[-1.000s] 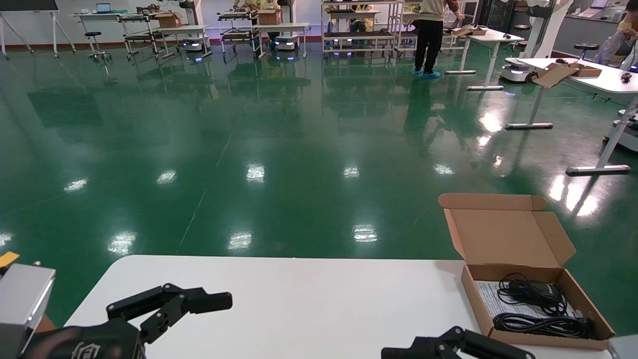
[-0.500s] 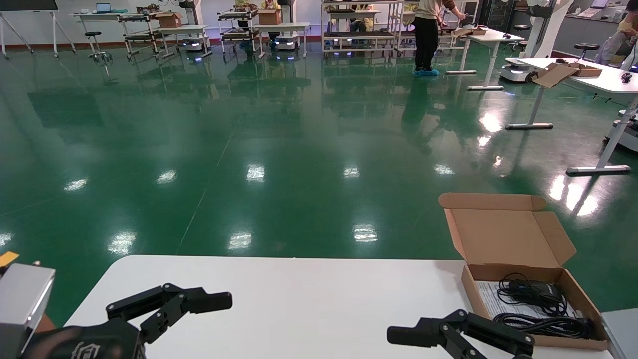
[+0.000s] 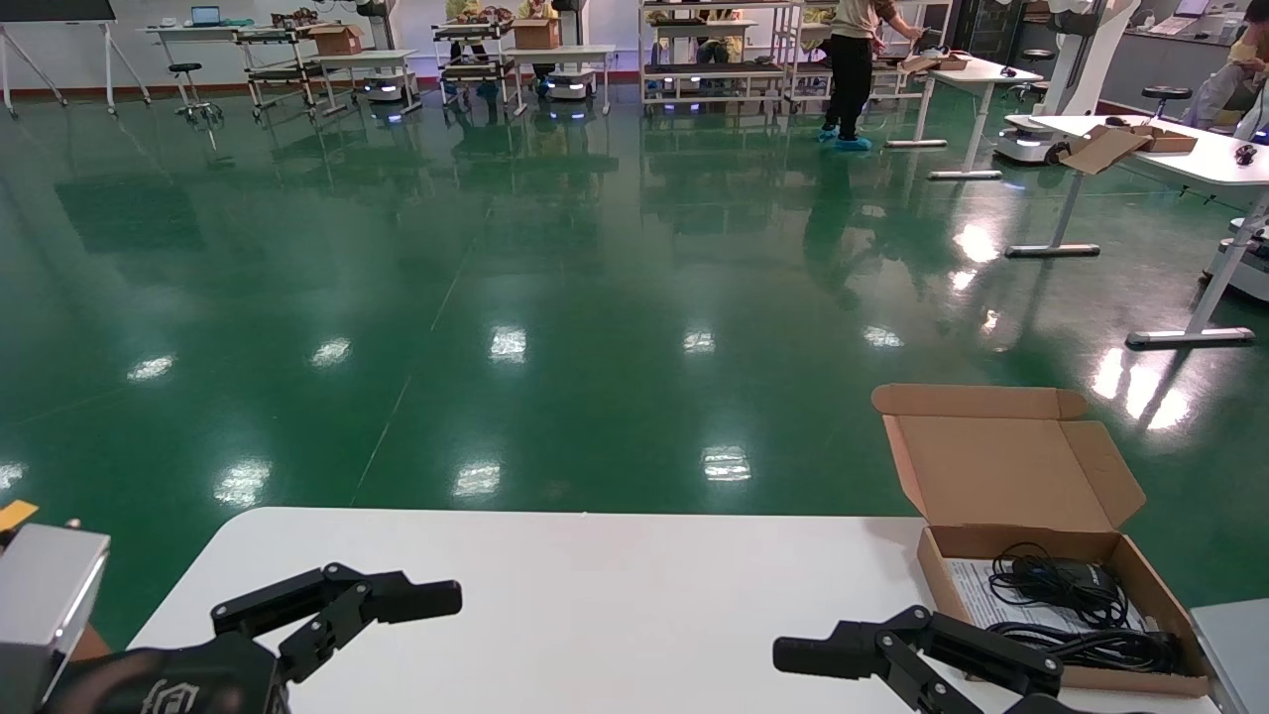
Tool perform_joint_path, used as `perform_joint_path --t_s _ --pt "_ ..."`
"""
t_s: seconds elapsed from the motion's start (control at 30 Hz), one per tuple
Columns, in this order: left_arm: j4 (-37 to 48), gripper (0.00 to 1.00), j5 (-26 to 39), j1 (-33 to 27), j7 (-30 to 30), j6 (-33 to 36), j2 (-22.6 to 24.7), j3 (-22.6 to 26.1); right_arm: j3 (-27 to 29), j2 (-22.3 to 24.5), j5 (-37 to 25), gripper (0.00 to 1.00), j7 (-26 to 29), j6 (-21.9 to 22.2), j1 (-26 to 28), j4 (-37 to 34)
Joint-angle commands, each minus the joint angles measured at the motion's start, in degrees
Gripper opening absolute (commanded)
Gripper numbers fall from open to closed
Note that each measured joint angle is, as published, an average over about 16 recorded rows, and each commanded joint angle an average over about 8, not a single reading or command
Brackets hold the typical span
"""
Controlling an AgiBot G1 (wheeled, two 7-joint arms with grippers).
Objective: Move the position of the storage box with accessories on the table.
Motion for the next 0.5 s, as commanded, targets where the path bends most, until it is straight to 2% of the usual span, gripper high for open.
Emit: perform_joint_path --t_s 0.03,0.5 --pt "0.0 1.00 0.0 0.0 0.0 0.0 0.0 0.0 0.0 0.0 0.0 1.00 0.0 0.0 0.0 0.0" --pt "0.0 1.00 0.0 0.0 0.0 0.0 0.0 0.0 -0.1 0.0 -0.1 1.00 0.0 0.1 0.1 -0.2"
